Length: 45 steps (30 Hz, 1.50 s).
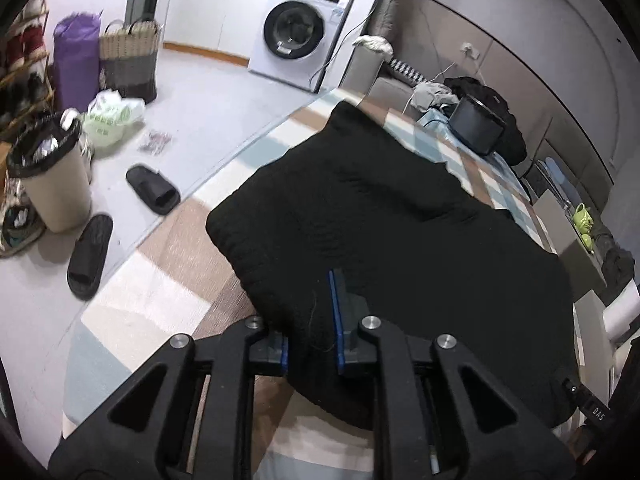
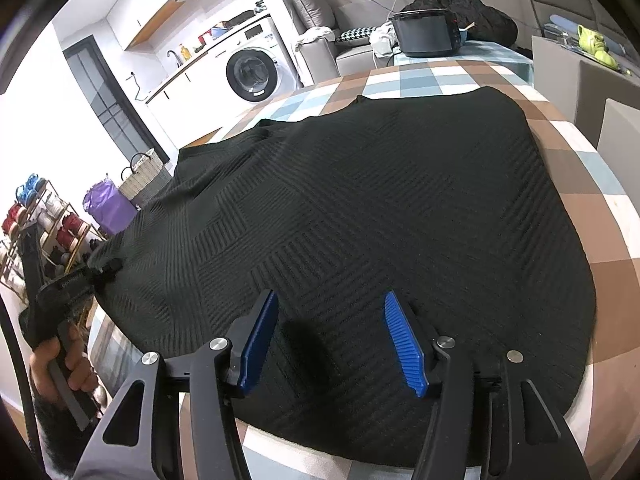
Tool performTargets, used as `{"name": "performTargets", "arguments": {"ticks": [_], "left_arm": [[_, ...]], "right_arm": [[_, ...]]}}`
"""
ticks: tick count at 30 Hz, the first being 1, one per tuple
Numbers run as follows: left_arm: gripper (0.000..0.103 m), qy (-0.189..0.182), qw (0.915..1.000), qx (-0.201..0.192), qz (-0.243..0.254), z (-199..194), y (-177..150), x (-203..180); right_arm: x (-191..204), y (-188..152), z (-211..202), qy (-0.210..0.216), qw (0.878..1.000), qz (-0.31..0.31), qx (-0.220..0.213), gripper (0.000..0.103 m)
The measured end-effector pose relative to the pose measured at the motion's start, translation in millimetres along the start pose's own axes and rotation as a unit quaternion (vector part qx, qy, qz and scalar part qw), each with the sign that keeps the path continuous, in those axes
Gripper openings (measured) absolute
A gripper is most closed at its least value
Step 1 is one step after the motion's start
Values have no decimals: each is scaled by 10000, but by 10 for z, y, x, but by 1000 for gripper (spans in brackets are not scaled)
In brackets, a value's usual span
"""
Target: Fold small clothes
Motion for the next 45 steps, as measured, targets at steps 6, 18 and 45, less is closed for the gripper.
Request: {"name": "performTargets", "arguments": {"ticks": [6, 18, 45], "left_arm": [[11, -485, 9969, -342, 513, -136, 227, -510], [12, -2671, 9302, 792, 2390, -167, -617, -2305], [65, -1775, 9759, 727, 1040, -86, 127, -439]], "right_arm": [[6, -4, 1, 123, 9999, 18, -27, 64], [-109, 30, -32, 380, 9983, 431, -28, 64], [84, 311, -101, 2119, 9671, 1404, 30, 8]]}}
Point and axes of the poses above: each gripper's, at about its wrist camera, not at the fingertips, and z roughly the way its jaws point, x to its left, y to its top, the point moved 3 cm from there along z, roughly the way its jaws point, and after that the axes turned 6 degrees about -x, right-handed, at the moved point
